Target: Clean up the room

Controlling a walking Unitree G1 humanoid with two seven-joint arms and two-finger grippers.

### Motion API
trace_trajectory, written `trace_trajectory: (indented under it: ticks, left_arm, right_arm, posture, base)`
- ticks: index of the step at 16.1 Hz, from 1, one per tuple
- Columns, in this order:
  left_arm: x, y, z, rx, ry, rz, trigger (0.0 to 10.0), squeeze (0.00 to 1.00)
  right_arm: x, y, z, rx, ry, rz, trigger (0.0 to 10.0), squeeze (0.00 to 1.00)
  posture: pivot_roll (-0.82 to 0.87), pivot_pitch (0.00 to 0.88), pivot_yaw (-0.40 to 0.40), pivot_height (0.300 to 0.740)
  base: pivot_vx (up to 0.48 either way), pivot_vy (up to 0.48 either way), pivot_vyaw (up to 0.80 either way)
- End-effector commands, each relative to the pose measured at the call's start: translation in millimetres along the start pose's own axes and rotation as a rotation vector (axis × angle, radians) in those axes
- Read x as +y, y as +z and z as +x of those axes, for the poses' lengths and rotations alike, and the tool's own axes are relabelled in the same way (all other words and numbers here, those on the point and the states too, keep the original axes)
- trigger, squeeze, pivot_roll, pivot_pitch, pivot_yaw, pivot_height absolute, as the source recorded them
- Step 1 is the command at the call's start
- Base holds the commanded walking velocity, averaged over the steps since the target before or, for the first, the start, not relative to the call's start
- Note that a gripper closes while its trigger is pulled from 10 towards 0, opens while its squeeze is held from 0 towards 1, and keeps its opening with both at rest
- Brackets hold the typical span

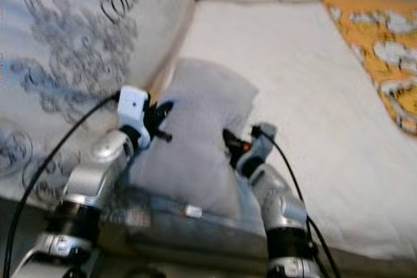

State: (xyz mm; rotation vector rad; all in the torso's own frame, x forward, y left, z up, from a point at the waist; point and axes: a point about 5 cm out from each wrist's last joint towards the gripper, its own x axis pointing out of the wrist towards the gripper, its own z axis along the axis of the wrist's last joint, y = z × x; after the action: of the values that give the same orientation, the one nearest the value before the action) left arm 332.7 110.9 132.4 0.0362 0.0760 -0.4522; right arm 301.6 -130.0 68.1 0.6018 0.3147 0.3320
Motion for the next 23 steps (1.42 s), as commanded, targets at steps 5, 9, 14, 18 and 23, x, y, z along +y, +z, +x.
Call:
trace_trajectory:
  ticks: [5, 9, 14, 18, 23]
  left_arm:
    - [6.9, 11, 2.8, -0.037, -0.006, 0.045, 10.0, 0.00]
    - [5.2, 14, 10.3, -0.038, -0.054, 0.130, 10.0, 0.00]
    - [12.4, 21, 25.7, -0.013, -0.079, 0.328, 10.0, 0.00]
    - [45.4, 37, 31.7, 0.016, 0.062, 0.434, 10.0, 0.00]
    - [83.3, 40, 19.2, 0.053, 0.226, 0.494, 10.0, 0.00]
  right_arm:
    - [4.1, 2, 2.4, -0.020, 0.014, 0.016, 10.0, 0.00]
    - [-4.3, 2, -0.3, -0.051, -0.009, 0.009, 10.0, 1.00]
    - [-22.0, 7, -6.7, -0.035, -0.044, -0.139, 10.0, 1.00]
    - [-23.3, 16, -26.0, 0.110, 0.212, -0.317, 10.0, 1.00]
    - [-2.7, 42, -45.8, 0.137, 0.500, -0.412, 10.0, 1.00]
  posture:
    - [-0.02, 0.000, 0.000, 0.740]
    - [-0.02, 0.000, 0.003, 0.740]
    - [-0.03, 0.000, 0.005, 0.740]
    - [-0.04, 0.000, 0.022, 0.740]
    - [-0.04, 0.000, 0.024, 0.740]
  base:
    - [0.328, 0.000, 0.00]
    - [0.000, 0.000, 0.00]
    - [0.000, 0.000, 0.00]
    - [0.000, 0.000, 0.00]
    - [0.000, 0.000, 0.00]
